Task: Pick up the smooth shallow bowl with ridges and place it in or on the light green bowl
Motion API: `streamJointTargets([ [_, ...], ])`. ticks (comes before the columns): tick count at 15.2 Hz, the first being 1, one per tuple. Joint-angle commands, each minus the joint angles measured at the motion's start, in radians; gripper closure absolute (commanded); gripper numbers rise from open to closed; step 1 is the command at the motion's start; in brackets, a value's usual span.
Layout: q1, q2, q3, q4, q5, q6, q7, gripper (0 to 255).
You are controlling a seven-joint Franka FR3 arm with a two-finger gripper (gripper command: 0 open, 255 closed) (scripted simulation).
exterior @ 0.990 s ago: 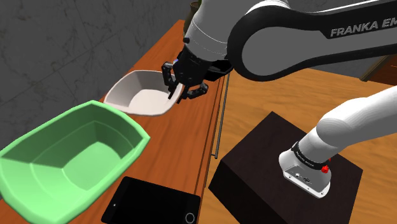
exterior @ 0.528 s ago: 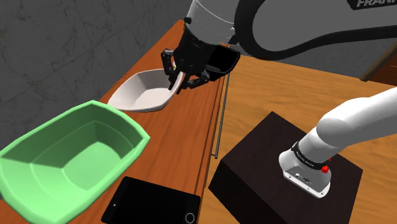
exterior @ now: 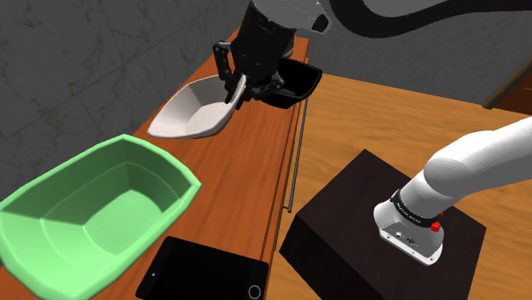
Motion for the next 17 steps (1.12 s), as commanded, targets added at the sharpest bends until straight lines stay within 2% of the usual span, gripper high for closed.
streamJointTargets([
  [1, -0.001, -0.002, -0.007, 0.022, -0.003, -0.023, 0.002, 255],
  [12, -0.02, 0.018, -0.025, 0.172, -0.036, -0.156, 0.026, 255],
  [17, -0.047, 0.067, 0.119, 0.271, -0.087, -0.171, 0.172, 255],
])
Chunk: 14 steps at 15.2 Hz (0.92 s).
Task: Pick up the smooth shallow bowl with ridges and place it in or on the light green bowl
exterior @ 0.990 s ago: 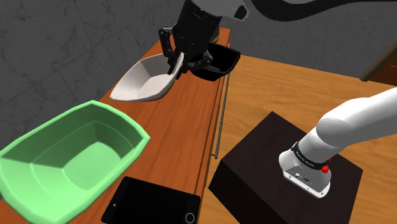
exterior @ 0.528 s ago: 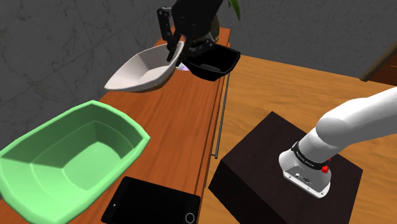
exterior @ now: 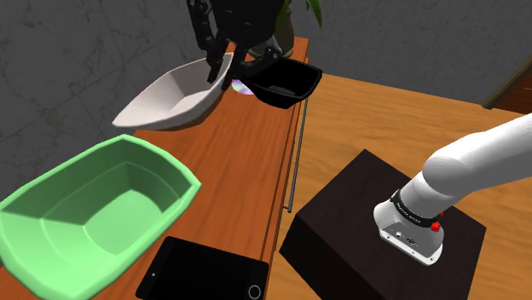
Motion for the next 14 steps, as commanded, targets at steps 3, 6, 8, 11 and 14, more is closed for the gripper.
streamJointTargets([
  [3, -0.05, 0.064, 0.152, 0.096, -0.068, -0.01, 0.13, 255],
  [6, -0.132, 0.135, 0.326, 0.184, -0.152, -0.025, 0.243, 255],
  [8, -0.263, 0.195, 0.529, 0.252, -0.229, -0.04, 0.327, 255],
  [11, -0.566, 0.126, 0.832, 0.374, -0.17, -0.088, 0.347, 255],
  [14, -0.665, 0.026, 0.891, 0.457, -0.072, -0.122, 0.334, 255],
])
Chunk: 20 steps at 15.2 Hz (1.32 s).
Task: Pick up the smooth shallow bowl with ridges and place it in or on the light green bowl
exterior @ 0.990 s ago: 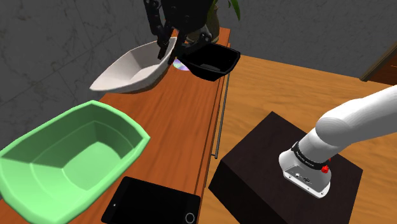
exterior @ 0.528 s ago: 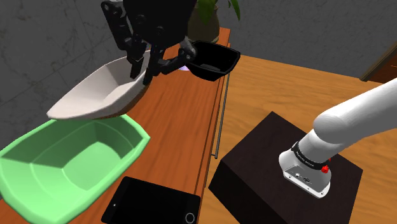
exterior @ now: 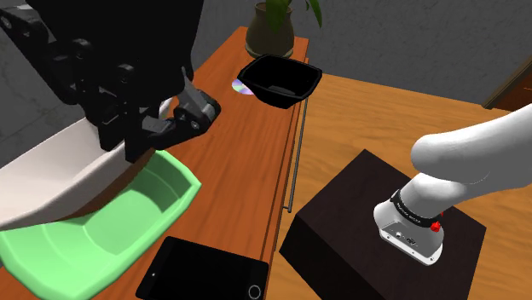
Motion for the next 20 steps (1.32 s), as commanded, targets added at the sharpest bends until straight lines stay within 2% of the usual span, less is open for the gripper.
streamJointTargets([
  [1, -0.016, -0.017, 0.017, -0.005, 0.017, 0.013, 0.002, 255],
  [11, 0.091, 0.013, -0.028, -0.19, -0.016, 0.165, 0.021, 255],
  [18, 0.128, 0.015, -0.038, -0.293, -0.016, 0.258, 0.025, 255],
  [20, 0.128, 0.015, -0.039, -0.293, -0.016, 0.258, 0.024, 255],
])
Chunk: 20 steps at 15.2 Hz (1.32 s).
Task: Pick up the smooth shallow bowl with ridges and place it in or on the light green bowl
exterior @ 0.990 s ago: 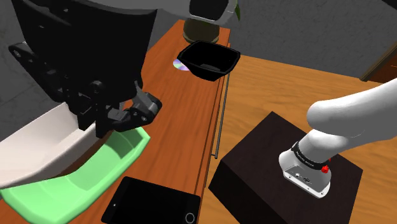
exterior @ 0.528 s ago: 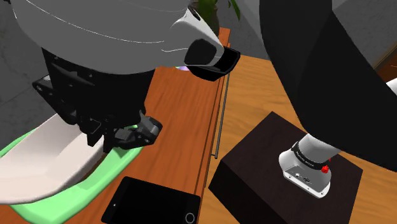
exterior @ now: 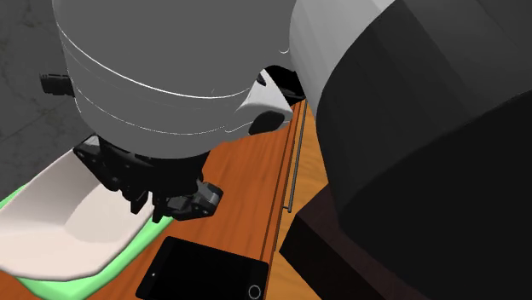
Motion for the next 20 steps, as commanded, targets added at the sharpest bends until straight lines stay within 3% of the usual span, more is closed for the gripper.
streamJointTargets([
  [1, 0.002, 0.002, -0.009, -0.007, -0.005, 0.008, 0.002, 255],
  [5, 0.002, 0.002, -0.01, -0.007, -0.005, 0.008, 0.001, 255],
  [6, -0.004, -0.001, -0.005, -0.006, -0.001, 0.009, -0.001, 0],
  [11, 0.002, 0.002, -0.01, -0.007, -0.005, 0.008, 0.001, 0],
  [15, 0.111, 0.056, -0.1, 0.06, -0.071, -0.094, 0.042, 0],
  [20, 0.111, 0.057, -0.1, 0.06, -0.071, -0.094, 0.042, 0],
])
